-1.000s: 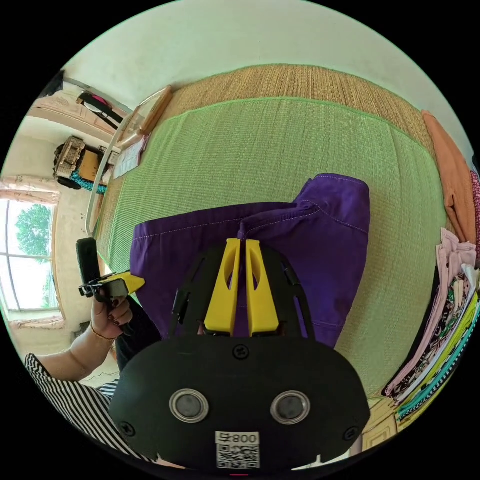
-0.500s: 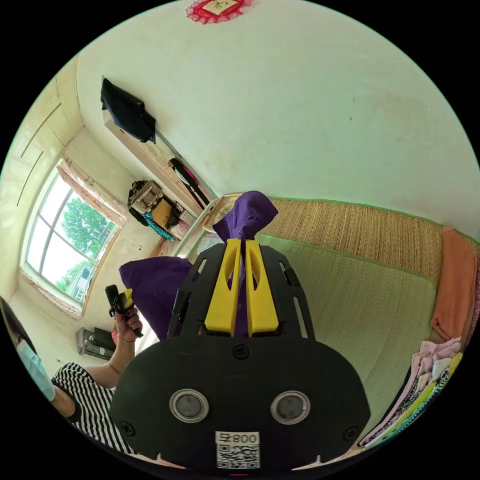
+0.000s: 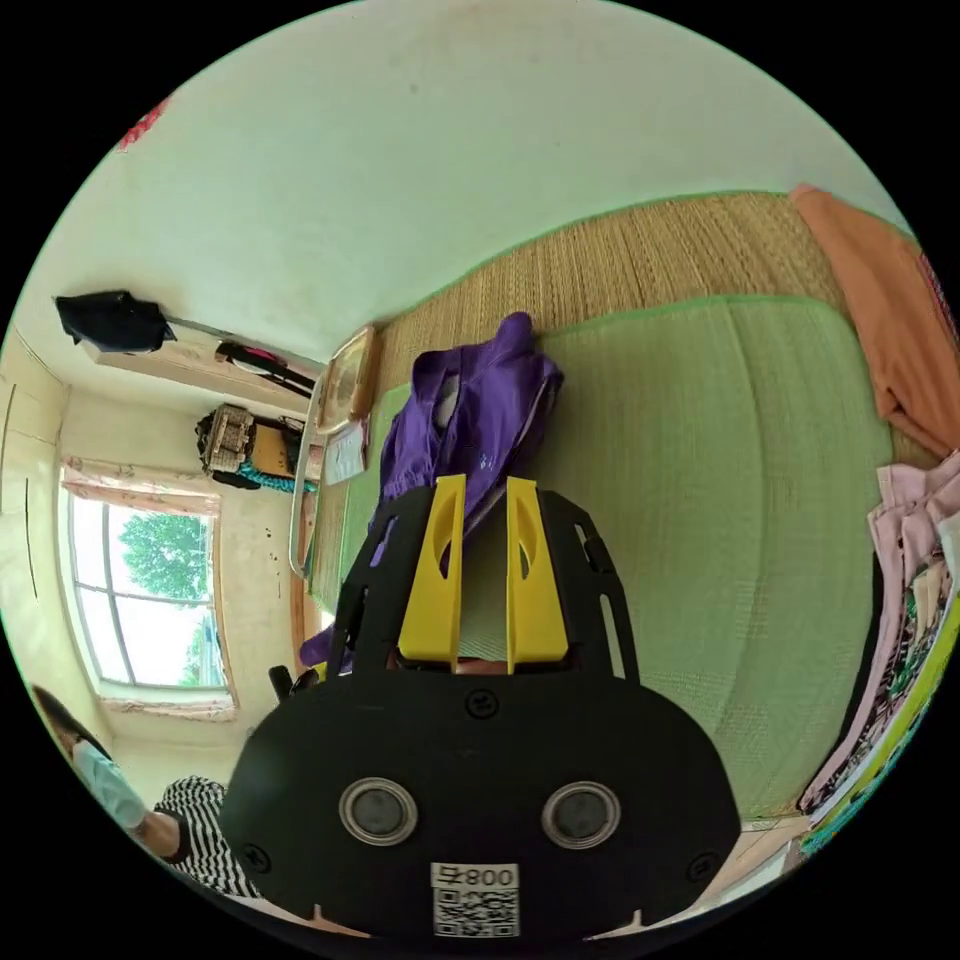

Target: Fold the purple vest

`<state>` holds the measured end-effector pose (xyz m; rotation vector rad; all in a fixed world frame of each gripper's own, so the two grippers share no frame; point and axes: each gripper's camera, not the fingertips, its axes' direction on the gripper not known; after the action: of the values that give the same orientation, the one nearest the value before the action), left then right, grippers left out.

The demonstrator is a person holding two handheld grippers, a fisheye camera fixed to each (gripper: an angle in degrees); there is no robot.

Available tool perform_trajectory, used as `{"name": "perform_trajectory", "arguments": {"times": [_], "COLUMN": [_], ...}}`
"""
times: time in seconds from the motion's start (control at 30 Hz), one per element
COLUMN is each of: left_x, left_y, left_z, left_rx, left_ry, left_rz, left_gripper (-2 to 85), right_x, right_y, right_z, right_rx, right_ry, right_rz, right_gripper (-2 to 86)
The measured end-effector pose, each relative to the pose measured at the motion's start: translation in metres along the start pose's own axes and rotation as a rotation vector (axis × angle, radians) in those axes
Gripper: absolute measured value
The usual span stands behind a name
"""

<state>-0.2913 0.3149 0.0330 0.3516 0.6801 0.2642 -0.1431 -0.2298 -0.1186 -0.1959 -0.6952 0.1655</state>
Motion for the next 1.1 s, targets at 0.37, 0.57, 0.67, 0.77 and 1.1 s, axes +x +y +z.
{"name": "perform_trajectory", "arguments": {"times": [0.37, 0.57, 0.67, 0.77, 1.1], "left_x": [0.024, 0.035, 0.038, 0.039, 0.053], "left_y": [0.033, 0.043, 0.044, 0.045, 0.033], "left_z": [0.016, 0.010, 0.008, 0.005, -0.053], "left_rx": [-0.311, -0.431, -0.465, -0.479, -0.326], "left_ry": [-0.141, -0.206, -0.230, -0.217, -0.256], "left_rz": [0.101, 0.156, 0.177, 0.161, 0.152], "left_gripper": [5.3, 7.0, 7.0, 6.8, 6.1], "right_x": [0.011, -0.005, -0.020, -0.036, -0.035], "right_y": [0.239, 0.283, 0.298, 0.310, 0.296], "right_z": [0.235, 0.296, 0.321, 0.340, 0.230], "right_rx": [-0.310, -0.379, -0.410, -0.452, -0.478], "right_ry": [-0.373, -0.472, -0.532, -0.601, -0.500], "right_rz": [0.105, 0.167, 0.167, 0.147, -0.030], "right_gripper": [10.2, 11.1, 9.8, 4.4, 0.1]}}
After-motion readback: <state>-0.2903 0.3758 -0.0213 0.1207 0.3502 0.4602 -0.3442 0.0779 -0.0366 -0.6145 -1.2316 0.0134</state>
